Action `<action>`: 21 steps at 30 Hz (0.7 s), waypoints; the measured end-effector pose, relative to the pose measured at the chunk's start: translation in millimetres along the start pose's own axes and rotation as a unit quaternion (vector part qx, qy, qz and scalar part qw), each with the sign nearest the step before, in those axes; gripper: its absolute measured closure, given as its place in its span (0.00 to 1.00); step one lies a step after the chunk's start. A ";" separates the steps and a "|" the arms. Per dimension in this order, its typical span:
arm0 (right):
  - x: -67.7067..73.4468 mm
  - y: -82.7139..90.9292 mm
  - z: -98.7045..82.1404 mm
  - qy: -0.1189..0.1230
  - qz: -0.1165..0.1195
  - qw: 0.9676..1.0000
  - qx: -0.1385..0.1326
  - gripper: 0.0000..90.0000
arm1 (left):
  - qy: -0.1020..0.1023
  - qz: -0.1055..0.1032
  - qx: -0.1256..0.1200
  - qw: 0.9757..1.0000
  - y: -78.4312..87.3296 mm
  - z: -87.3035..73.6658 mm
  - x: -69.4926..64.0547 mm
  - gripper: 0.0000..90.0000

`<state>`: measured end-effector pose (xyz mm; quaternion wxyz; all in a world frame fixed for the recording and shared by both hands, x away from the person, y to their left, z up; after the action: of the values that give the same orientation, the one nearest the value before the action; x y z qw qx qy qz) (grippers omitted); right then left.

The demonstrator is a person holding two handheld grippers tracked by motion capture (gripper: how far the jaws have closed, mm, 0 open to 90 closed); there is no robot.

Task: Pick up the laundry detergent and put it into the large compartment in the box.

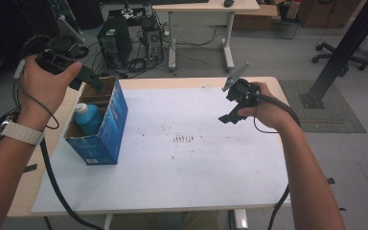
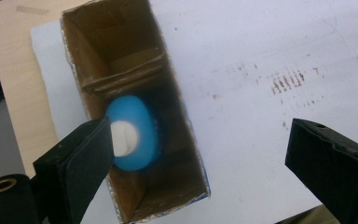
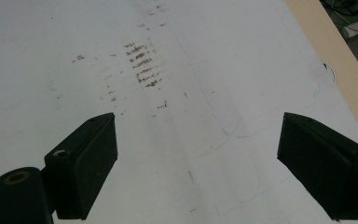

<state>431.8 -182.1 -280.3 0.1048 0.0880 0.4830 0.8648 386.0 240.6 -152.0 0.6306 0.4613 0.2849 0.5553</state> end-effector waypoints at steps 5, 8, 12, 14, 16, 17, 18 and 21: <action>0.8 -0.4 -0.1 -0.001 -0.001 1.000 0.002 0.13 | -0.017 -0.002 -0.009 1.000 5.1 -1.2 -6.8 0.09; 1.1 -0.8 -0.5 -0.002 0.000 1.000 0.002 0.13 | -0.032 -0.002 -0.013 0.999 7.6 -2.3 -13.2 0.09; 1.2 -2.0 0.0 0.000 0.001 1.000 0.002 0.13 | -0.062 -0.005 -0.014 0.998 7.8 -3.4 -24.1 0.09; 1.7 -2.3 0.6 0.000 0.001 1.000 0.003 0.13 | -0.077 -0.011 -0.017 0.997 8.2 -4.0 -29.7 0.09; 2.0 -2.2 0.9 0.000 0.002 1.000 0.002 0.13 | -0.088 -0.015 -0.017 0.996 8.5 -4.5 -33.7 0.09; 2.1 -2.2 1.0 0.001 0.002 1.000 0.002 0.13 | -0.096 -0.017 -0.018 0.995 8.5 -5.1 -37.1 0.09; 2.3 -2.0 1.0 0.001 0.002 1.000 0.002 0.13 | -0.105 -0.017 -0.018 0.994 8.5 -5.4 -39.6 0.09; 2.5 -1.6 0.8 0.000 0.002 1.000 0.003 0.13 | -0.123 -0.021 -0.018 0.992 6.8 -6.3 -47.1 0.09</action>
<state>429.7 -179.9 -281.1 0.1029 0.0891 0.4852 0.8637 367.2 196.5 -155.6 0.6805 0.5091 0.2047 0.4857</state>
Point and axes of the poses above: each handheld gripper's, and its own axes: y roughly backward along the jaws, z roughly out of its top, x roughly to its left, the point moved 1 cm from there along -y, roughly forward along the jaws, and after that the axes turned 12 degrees about z, right-handed, at the moved point
